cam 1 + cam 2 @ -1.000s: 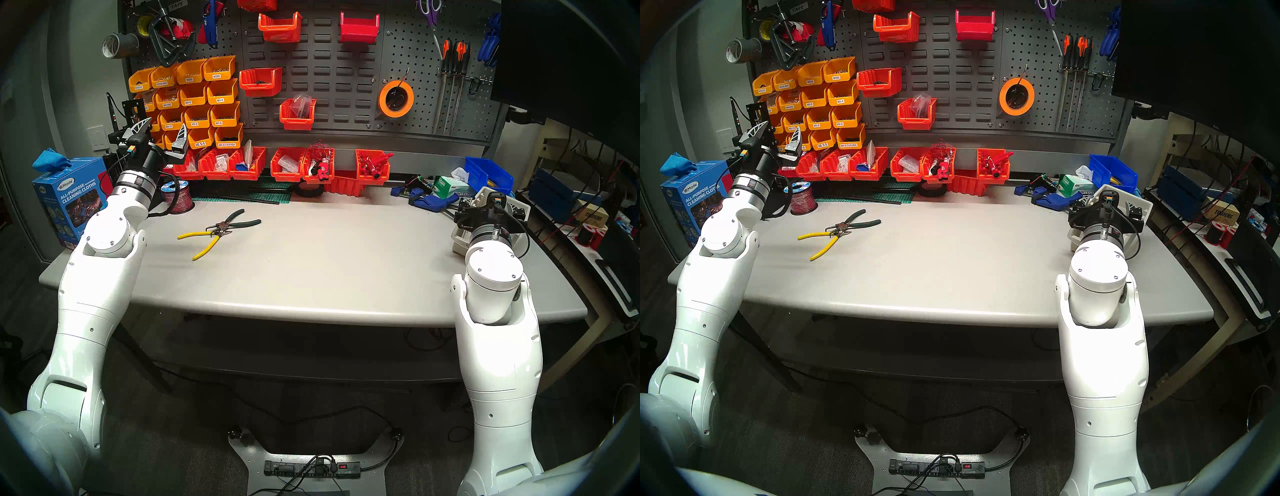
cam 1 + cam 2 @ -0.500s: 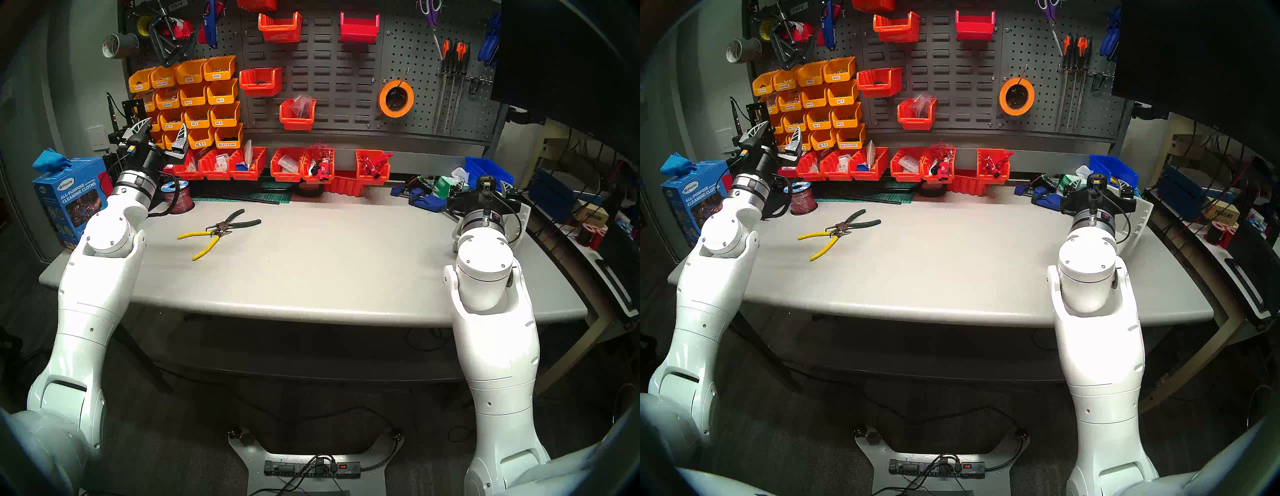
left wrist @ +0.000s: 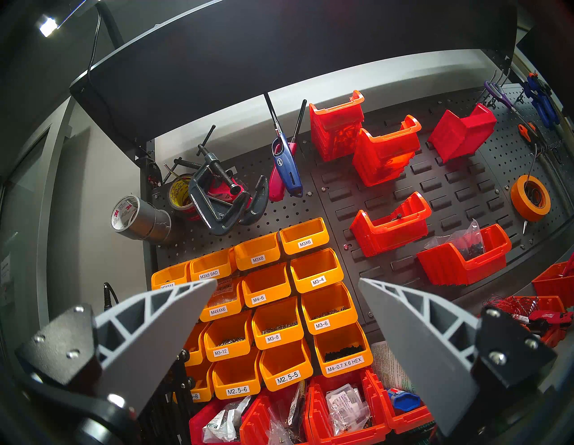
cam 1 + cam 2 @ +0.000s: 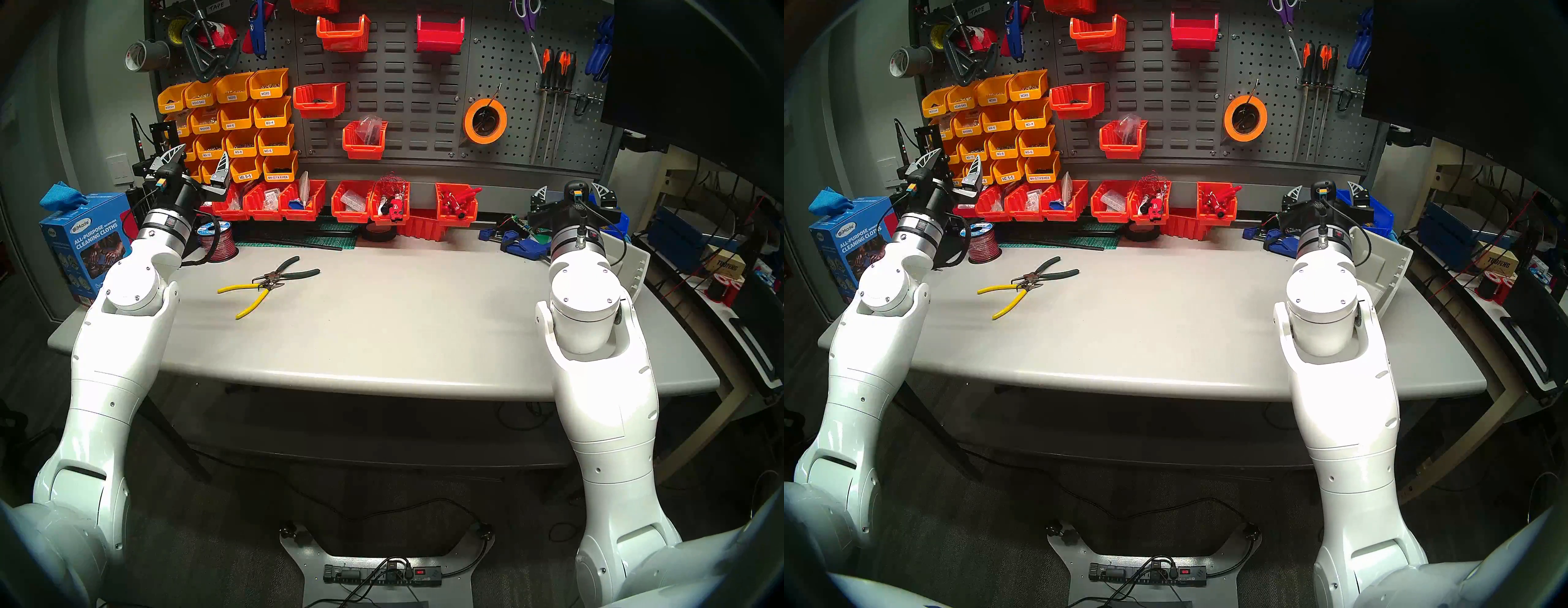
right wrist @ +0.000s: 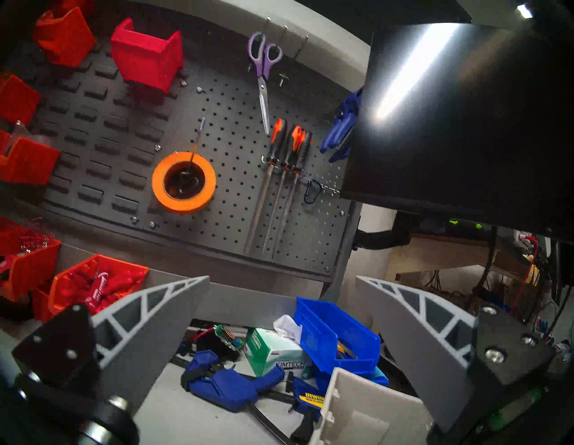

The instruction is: Take out tools from the storage box

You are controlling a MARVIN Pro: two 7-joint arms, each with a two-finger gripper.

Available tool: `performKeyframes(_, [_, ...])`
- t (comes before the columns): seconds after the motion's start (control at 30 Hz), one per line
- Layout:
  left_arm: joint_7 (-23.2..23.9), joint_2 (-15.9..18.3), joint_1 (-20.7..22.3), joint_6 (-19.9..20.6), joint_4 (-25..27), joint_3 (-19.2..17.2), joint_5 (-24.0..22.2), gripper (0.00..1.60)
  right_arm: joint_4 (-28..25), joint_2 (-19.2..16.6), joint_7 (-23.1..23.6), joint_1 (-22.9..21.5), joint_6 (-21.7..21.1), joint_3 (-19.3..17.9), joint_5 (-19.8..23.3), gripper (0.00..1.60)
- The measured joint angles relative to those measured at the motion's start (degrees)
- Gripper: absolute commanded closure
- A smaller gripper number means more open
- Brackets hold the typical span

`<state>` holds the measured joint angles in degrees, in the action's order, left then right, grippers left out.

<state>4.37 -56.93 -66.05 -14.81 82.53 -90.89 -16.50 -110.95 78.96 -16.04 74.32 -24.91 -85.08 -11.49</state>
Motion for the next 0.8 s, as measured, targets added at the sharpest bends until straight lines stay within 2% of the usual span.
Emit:
performKeyframes(0.37, [-0.01, 0.01, -0.01, 0.0, 0.0, 0.01, 0.0, 0.0, 3.25, 0.18, 5.75, -5.6, 4.17, 4.02, 2.96, 0.0])
performKeyframes(0.6, [-0.01, 0.02, -0.01, 0.0, 0.0, 0.01, 0.0, 0.0, 6.91, 0.77, 8.49, -8.51, 10.85, 8.0, 4.41, 0.0])
performKeyframes(0.8, [-0.01, 0.02, -0.01, 0.0, 0.0, 0.01, 0.0, 0.0, 8.97, 0.86, 8.98, -9.96, 16.51, 9.41, 4.89, 0.0])
